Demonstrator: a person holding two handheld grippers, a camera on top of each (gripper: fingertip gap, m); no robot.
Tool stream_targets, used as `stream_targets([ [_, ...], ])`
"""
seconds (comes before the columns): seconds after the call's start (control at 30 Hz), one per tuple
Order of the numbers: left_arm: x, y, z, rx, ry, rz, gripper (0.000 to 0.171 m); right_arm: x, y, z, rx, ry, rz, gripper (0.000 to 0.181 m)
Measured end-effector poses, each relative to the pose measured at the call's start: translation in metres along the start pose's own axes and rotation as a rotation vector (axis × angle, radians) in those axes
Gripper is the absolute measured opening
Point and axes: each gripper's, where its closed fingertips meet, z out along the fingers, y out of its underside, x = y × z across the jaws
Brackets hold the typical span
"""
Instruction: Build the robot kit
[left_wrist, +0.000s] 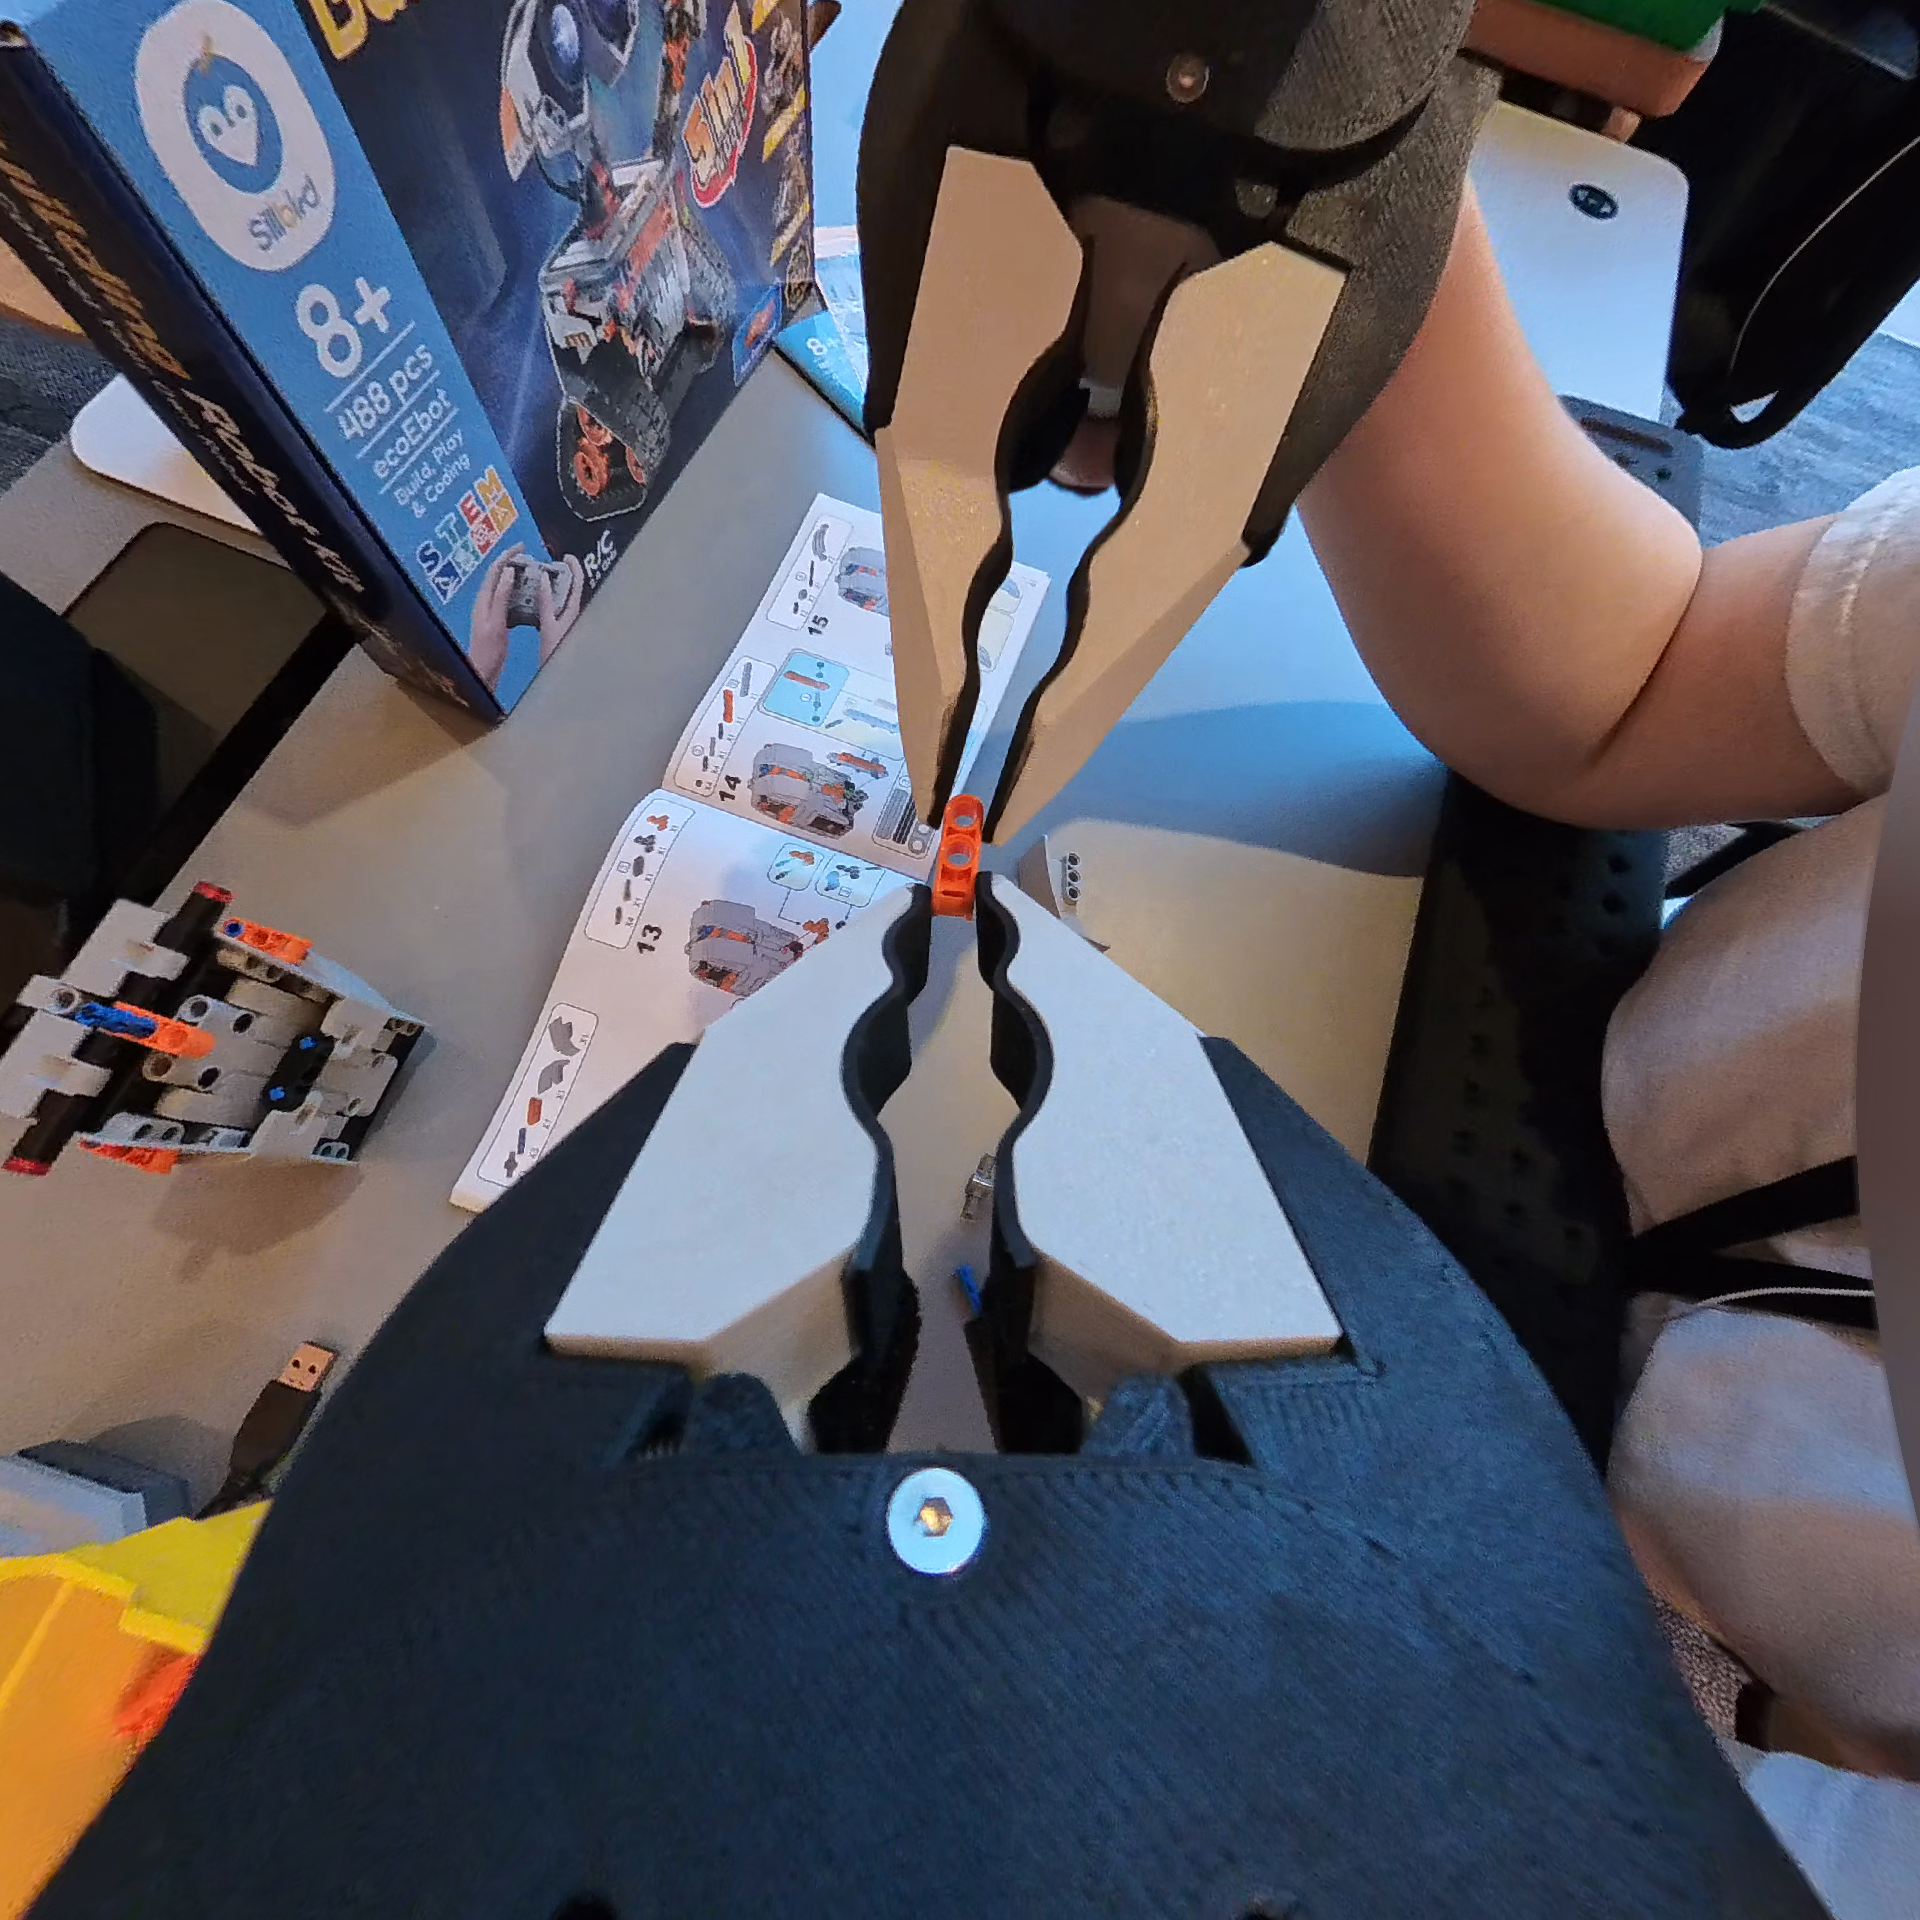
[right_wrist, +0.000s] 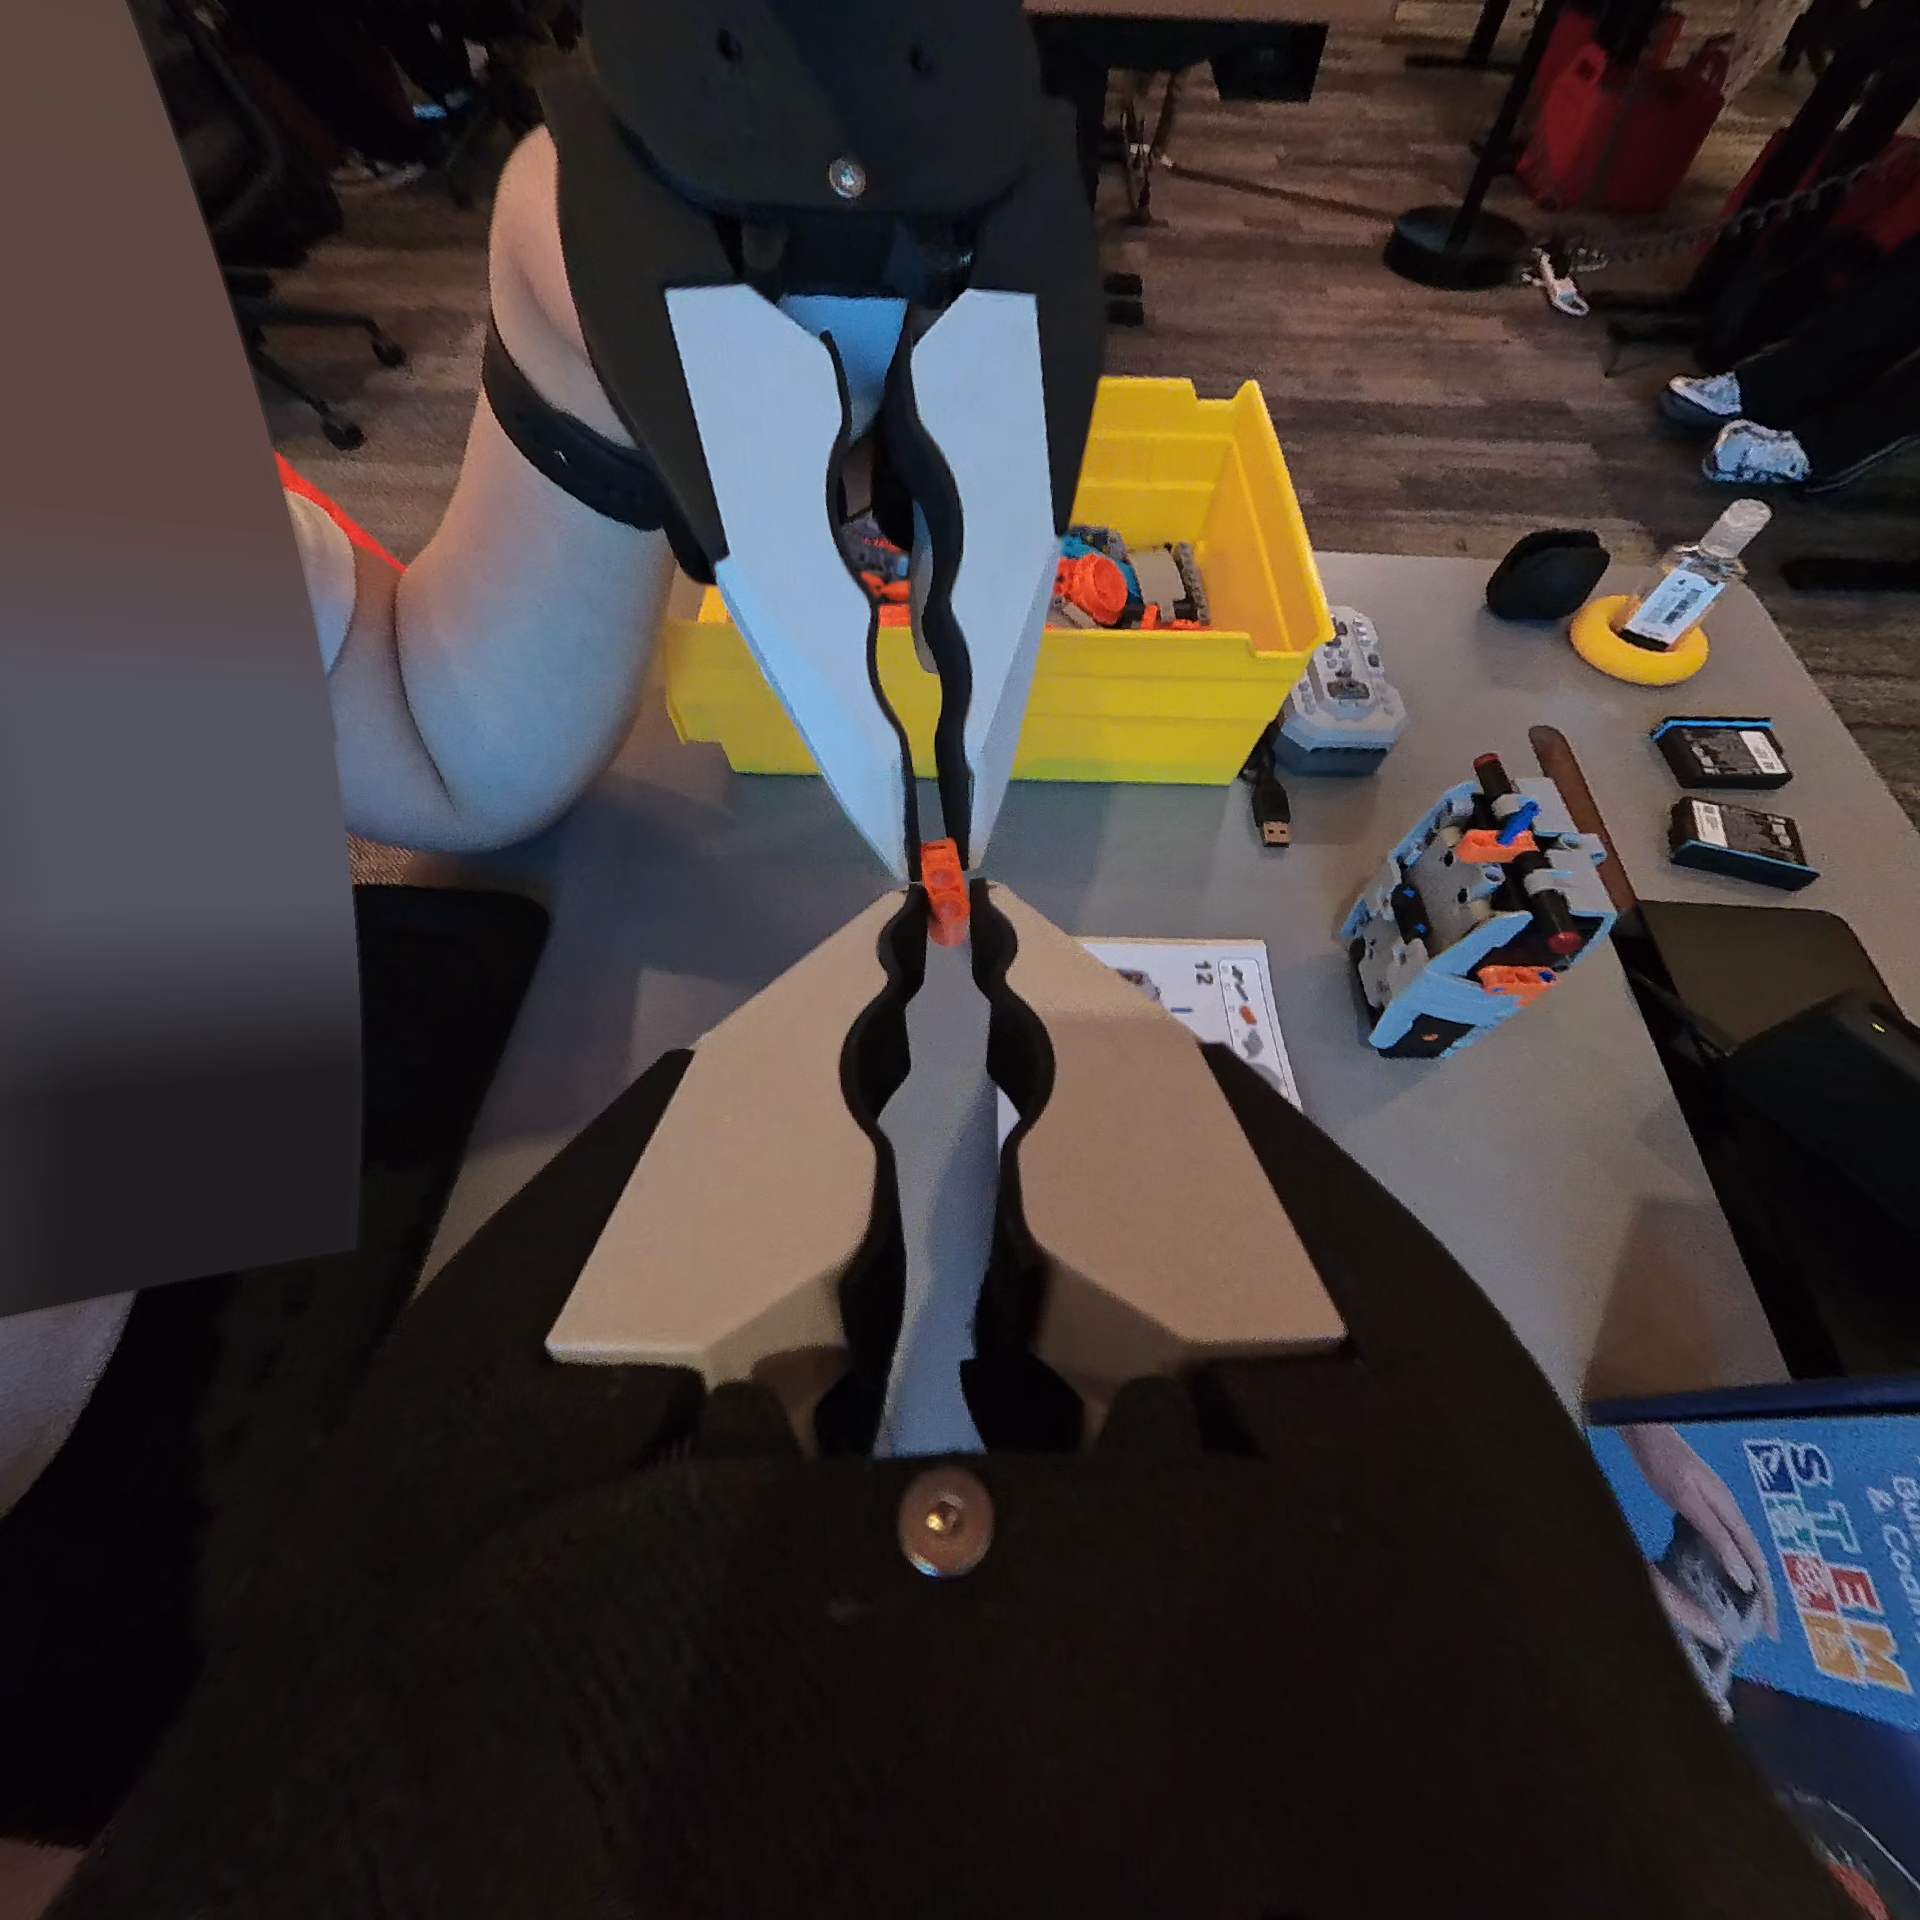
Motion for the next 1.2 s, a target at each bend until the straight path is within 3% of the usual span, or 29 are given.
stream_targets([
  [0.4,-0.002,-0.007,-0.021,0.082,0.035,-0.059,0.006,0.001,-0.023,0.004,0.182,-0.086,0.115,0.007],
  [1.2,-0.003,-0.01,-0.027,0.111,0.03,-0.08,0.006,0.002,-0.032,0.004,0.258,-0.123,0.164,0.007],
])
